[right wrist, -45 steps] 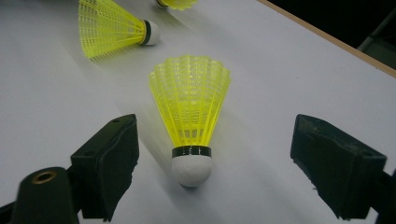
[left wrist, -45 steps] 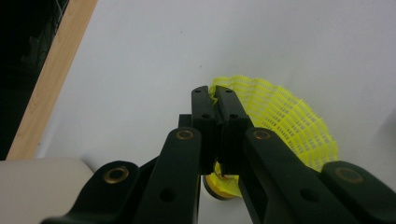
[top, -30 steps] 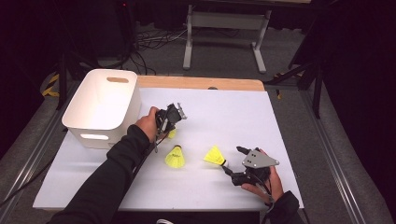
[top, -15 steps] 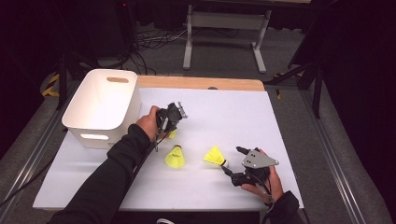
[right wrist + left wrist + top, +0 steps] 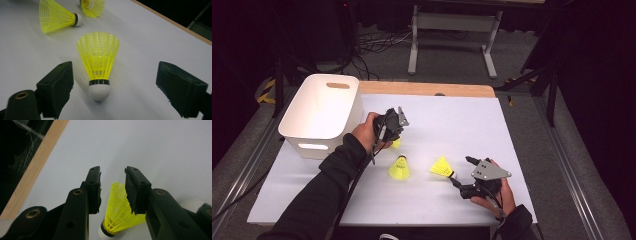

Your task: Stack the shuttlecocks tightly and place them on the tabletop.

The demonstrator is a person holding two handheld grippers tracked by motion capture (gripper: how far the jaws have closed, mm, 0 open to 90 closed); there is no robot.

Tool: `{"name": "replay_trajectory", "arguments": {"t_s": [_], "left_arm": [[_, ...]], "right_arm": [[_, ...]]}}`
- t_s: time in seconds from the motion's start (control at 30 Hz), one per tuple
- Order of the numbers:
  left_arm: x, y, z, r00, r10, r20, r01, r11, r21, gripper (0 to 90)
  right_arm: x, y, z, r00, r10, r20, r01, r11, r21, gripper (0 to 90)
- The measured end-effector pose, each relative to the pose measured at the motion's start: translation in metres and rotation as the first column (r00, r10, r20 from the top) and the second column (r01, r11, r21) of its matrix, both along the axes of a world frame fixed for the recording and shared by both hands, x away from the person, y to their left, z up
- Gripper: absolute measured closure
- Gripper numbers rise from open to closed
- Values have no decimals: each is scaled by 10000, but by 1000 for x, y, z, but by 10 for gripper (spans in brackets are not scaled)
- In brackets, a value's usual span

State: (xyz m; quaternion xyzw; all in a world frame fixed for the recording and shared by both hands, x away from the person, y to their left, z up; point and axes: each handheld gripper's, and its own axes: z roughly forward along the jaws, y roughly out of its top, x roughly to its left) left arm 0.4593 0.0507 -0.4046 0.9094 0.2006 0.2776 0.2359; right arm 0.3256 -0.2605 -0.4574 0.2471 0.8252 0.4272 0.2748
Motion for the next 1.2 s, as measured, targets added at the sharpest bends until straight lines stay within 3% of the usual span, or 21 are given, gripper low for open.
{"name": "replay_trajectory", "arguments": {"t_s": [0.2, 0.33, 0.5, 0.7, 0.9, 0.97, 1.0, 1.1, 1.17, 1.2], "left_arm": [[-20, 8, 9, 9985, -228, 500, 261, 9975, -660, 596], [-33, 17, 13, 9944, -516, 919, 622, 9912, -1165, 542], [-50, 32, 18, 9838, -595, 1694, 899, 9799, -1778, 474], [-63, 43, 18, 9772, -653, 2020, 1101, 9694, -2193, 410], [-77, 56, 11, 9621, -602, 2658, 1304, 9580, -2553, 369], [-80, 61, 9, 9581, -615, 2796, 1417, 9505, -2764, 352], [-80, 61, 9, 9581, -615, 2796, 1417, 9505, -2764, 346], [-90, 70, 6, 9462, -739, 3151, 1755, 9352, -3077, 327], [-96, 74, 3, 9393, -665, 3366, 1799, 9308, -3183, 323], [-98, 77, 2, 9367, -705, 3429, 1912, 9235, -3325, 309]], "right_arm": [[0, 0, 1, 10000, -44, 53, 44, 10000, 0, 153], [-1, 1, 1, 9999, -62, 83, 62, 10000, -43, 154], [-1, 2, 1, 9999, -73, 91, 73, 10000, -16, 154], [-1, 3, 2, 9998, -111, 158, 111, 9999, -43, 154], [-2, 3, 2, 9993, -292, 252, 291, 9996, 30, 154], [-2, 3, 3, 9991, -325, 275, 323, 9995, 62, 154], [-2, 3, 3, 9990, -349, 292, 347, 9994, 69, 154], [-2, 3, 3, 9987, -409, 320, 406, 9991, 109, 154], [-2, 3, 3, 9985, -431, 327, 428, 9990, 121, 154], [-2, 3, 3, 9985, -447, 330, 443, 9989, 132, 154]]}}
